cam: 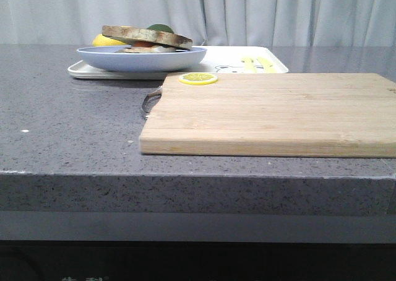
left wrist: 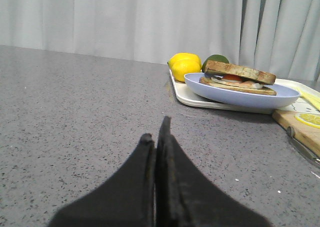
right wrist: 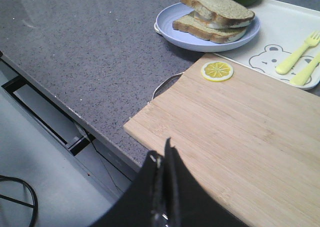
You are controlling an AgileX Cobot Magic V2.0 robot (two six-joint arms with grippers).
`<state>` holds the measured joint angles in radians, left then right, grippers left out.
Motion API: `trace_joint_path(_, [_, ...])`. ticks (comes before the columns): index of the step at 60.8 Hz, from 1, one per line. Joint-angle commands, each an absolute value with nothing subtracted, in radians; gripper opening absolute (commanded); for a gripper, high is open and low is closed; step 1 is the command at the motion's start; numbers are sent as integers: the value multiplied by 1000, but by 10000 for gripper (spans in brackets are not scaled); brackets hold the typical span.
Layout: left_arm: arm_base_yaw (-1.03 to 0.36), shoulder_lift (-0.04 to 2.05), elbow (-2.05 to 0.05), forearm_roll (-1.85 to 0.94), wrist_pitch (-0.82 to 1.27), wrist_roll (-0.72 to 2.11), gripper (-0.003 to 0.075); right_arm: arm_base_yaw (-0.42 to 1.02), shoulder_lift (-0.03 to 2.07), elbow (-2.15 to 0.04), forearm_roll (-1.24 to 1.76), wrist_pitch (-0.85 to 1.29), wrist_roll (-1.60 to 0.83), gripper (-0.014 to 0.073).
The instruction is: Place bread and move sandwich to tray
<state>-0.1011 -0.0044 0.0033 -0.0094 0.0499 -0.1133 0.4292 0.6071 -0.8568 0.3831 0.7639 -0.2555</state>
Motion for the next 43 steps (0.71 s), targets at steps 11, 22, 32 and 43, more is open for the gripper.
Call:
trace_joint_path(11, [-107,-28,6,-9,-36,-123,-20,424,608,-883,405,698,-270,-69])
trace_joint_path(22, [-107,-28,6,-9,-36,-123,-20,424,608,-883,405,698,-270,-69])
trace_joint_path(32, [-107,-28,6,-9,-36,-123,-20,424,608,-883,405,698,-270,-69])
trace_joint_path(43, [-107,-28,6,-9,-36,-123,-20,425,588,-863,389,680,-271,-69])
